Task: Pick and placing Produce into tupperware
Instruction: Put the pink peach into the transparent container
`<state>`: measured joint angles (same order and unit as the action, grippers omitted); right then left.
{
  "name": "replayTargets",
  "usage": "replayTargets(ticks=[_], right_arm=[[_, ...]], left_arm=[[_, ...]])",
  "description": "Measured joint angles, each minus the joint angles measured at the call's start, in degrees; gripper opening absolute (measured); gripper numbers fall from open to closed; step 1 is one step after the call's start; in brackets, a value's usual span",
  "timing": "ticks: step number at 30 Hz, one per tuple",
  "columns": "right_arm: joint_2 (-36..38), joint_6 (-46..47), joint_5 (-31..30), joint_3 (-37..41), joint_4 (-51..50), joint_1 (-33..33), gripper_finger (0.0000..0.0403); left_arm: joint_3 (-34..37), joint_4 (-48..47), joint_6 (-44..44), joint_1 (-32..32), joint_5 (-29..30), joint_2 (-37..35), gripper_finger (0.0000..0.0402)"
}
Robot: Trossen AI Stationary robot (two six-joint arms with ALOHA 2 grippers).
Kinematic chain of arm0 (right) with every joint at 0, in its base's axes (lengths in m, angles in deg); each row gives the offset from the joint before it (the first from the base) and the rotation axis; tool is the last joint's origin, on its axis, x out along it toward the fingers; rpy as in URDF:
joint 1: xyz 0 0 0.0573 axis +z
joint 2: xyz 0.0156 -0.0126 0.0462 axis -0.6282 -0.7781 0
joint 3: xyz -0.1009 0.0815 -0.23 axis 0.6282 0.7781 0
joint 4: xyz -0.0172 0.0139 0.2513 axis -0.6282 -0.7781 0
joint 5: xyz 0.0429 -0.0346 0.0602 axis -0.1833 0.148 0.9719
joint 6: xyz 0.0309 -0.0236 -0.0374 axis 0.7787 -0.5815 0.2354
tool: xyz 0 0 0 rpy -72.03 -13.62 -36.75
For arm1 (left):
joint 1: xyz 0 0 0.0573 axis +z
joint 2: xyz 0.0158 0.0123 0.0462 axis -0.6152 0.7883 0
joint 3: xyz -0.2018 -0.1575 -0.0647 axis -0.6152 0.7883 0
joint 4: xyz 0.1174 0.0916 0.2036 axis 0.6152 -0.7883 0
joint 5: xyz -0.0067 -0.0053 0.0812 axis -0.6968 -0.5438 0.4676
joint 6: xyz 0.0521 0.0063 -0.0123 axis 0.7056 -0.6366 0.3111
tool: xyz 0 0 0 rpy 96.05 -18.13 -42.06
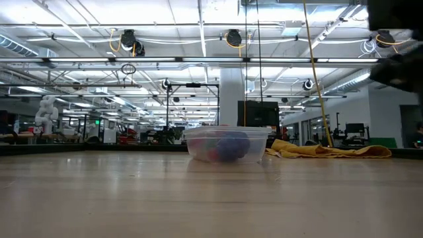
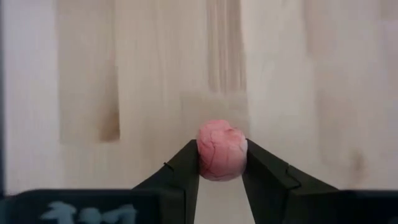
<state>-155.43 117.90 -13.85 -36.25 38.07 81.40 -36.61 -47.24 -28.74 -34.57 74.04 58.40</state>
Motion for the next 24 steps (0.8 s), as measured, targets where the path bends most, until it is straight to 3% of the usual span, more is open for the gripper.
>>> replayTargets(ticks=[8,15,24], right_arm=[[8.11,-19.93,-3.13,-0.09,4.61,-10.49,0.0096],[10.66,-38.9,-2.96,-0.13,16.01,-22.87,0.0098],[9.56,-41.65,7.89,-0.2,22.65,-38.61,0.012]], left_arm=[[0.0,-0.31,0.42,0.0,0.46,0.0,0.0196],[0.0,-1.59,0.26,0.0,1.53,0.0,0.0196],[0.0,-3.44,0.26,0.0,3.97,0.02,0.0196]])
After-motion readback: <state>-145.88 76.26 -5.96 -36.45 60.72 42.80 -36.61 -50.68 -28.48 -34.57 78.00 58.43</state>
